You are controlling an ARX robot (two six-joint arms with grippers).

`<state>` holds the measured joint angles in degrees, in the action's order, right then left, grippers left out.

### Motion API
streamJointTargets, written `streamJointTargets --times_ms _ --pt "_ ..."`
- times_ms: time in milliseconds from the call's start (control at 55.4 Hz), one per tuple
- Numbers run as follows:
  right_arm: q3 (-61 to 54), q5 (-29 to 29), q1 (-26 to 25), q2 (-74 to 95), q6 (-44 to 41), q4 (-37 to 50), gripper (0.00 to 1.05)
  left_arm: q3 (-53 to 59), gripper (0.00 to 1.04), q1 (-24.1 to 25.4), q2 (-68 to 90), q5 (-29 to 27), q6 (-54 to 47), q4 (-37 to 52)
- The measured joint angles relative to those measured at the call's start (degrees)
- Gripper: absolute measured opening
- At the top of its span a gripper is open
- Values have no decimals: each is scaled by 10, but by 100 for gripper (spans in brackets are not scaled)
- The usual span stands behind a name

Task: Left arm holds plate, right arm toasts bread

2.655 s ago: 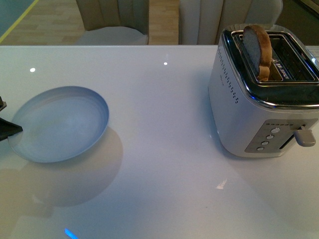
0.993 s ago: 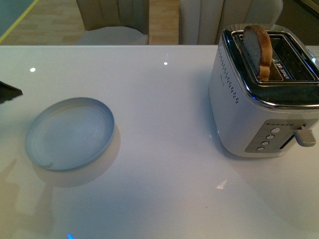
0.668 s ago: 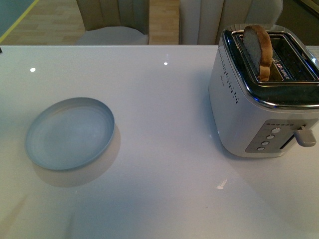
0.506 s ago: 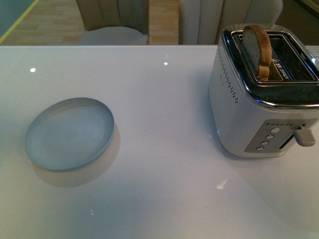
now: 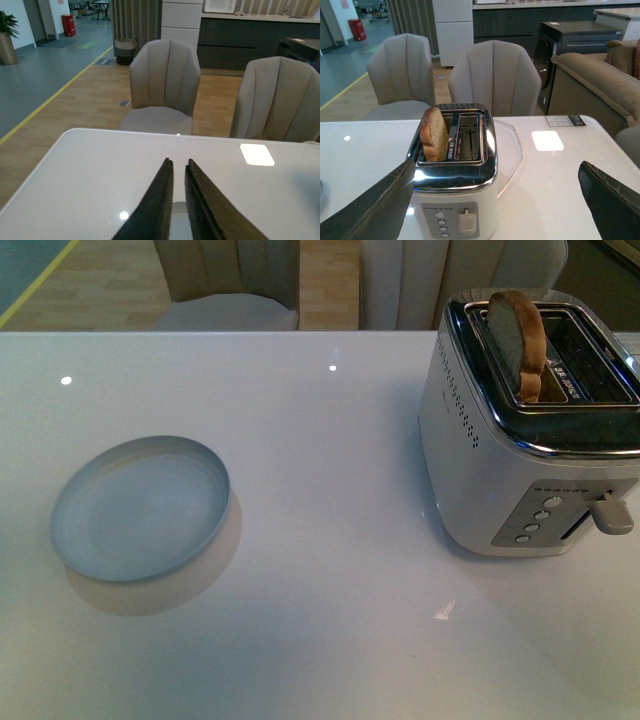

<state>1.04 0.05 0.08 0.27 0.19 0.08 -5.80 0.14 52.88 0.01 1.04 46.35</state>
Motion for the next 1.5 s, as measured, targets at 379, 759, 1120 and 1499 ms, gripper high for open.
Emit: streamJointTargets --times_ms 379,759,1120,1499 --pt "0 0 0 0 0 0 96 50 3 0 -134 0 -2 -82" --pt "0 0 0 0 0 0 96 51 3 0 -295 0 -3 -231" --pt "0 0 0 0 0 0 96 51 3 0 -384 0 -4 -319" --pt "0 0 0 0 0 0 96 50 3 0 -523 0 -4 -461"
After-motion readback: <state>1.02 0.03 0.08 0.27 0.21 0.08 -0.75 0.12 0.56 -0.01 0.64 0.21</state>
